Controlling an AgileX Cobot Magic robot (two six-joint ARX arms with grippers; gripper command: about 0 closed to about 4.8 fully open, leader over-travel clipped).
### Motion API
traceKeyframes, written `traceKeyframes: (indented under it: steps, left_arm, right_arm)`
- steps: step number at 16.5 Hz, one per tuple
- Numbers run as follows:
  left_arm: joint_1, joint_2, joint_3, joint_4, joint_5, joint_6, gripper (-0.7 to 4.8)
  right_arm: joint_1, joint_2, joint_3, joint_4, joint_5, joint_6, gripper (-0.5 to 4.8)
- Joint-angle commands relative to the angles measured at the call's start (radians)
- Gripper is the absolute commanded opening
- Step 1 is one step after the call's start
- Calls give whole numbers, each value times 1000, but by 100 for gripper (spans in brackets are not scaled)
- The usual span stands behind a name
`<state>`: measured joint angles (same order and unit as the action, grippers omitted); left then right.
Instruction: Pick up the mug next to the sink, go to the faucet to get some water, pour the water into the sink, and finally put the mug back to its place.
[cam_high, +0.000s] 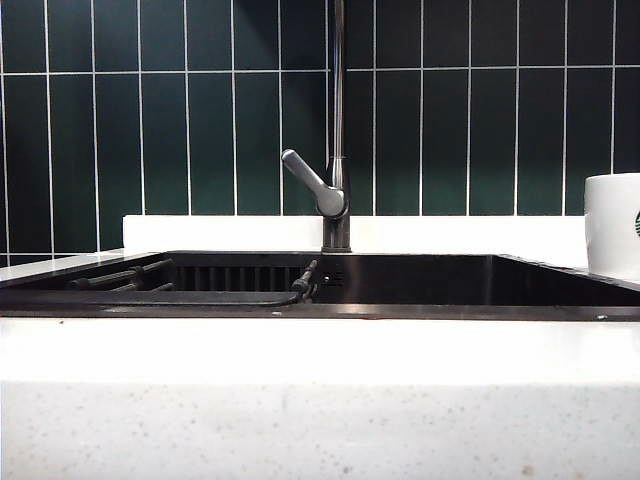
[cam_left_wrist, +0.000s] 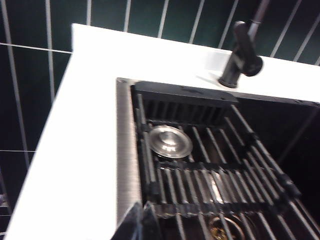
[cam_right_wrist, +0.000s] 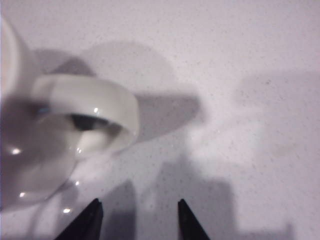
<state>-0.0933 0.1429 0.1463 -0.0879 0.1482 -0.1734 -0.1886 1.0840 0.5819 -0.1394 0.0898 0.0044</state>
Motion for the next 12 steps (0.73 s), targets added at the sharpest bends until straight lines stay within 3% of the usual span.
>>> traceKeyframes:
  steps: [1,12]
  left_arm:
    - [0,0,1,-2,10,1,-2]
    - [0,0,1,-21,79,2,-2]
  right_arm:
    - [1,-74,6,-14,-13,12,149]
    - [134,-473,2,-88,-40,43,116]
